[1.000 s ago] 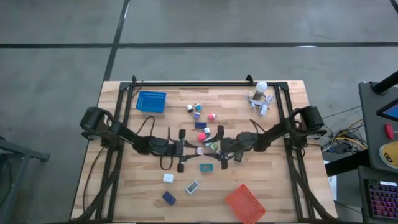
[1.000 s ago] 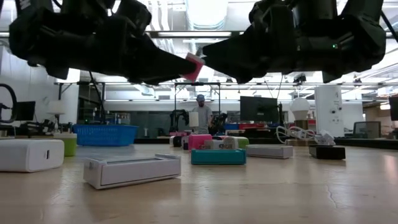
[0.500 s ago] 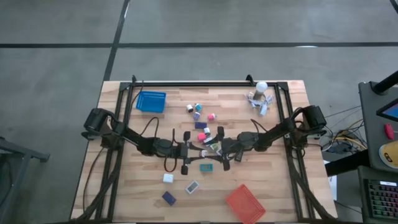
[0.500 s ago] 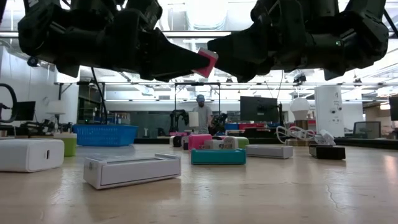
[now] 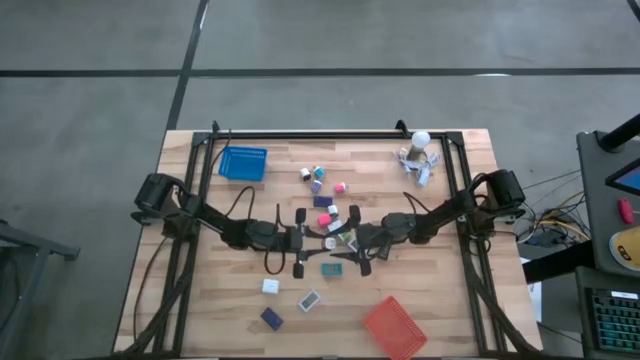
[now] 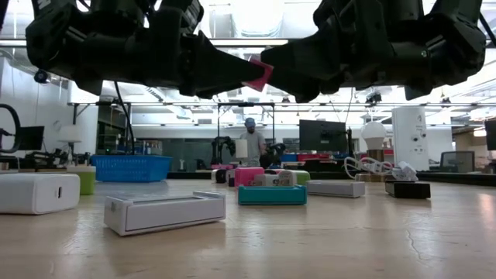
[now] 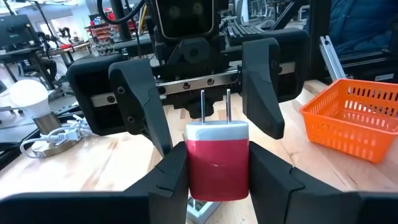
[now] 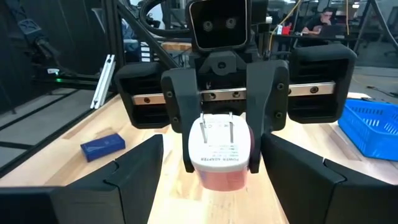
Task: Pick & Place Office items
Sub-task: Put the bottom pink and white charger adapter into the orange bin
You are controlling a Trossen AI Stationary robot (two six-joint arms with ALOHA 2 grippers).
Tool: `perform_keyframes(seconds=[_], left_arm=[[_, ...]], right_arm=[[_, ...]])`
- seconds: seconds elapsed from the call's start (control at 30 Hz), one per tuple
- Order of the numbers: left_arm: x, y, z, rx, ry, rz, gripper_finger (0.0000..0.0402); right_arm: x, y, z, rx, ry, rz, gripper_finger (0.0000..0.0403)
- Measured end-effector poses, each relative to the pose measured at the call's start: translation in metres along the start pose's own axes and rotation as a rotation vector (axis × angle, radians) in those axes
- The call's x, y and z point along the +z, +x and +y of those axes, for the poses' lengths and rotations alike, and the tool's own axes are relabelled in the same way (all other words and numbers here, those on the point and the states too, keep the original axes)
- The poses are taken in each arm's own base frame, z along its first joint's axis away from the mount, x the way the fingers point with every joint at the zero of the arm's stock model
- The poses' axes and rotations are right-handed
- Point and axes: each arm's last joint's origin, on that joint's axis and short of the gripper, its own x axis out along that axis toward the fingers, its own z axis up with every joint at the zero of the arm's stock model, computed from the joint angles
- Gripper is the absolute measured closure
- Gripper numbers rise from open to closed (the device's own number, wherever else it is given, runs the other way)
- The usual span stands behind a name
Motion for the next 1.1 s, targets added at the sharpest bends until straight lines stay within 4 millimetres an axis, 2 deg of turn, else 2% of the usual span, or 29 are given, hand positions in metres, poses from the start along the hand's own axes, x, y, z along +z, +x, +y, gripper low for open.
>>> perform_keyframes(seconds=[0.3,0.53,0.83,1.1], left_arm=[[0.000,0.000,0.000,-0.001,-0.003,0.001,0.0280],[-0.003,-0.001,0.000,-0.005,0.001,0.022,0.0280],[-0.004,-0.002,-0.001,-0.007,0.006,0.024,0.0280],[-0.004,-0.002,-0.001,-0.006,0.002,0.021,0.0280]], right_arm=[[0.001,0.001,-0.001,-0.022,0.002,0.000,0.0164],[0.004,0.013,0.000,-0.030,-0.001,0.086,0.0191],[0.004,0.015,0.004,-0.025,-0.006,0.099,0.0243],[0.004,0.015,0.005,-0.022,-0.005,0.107,0.0243]])
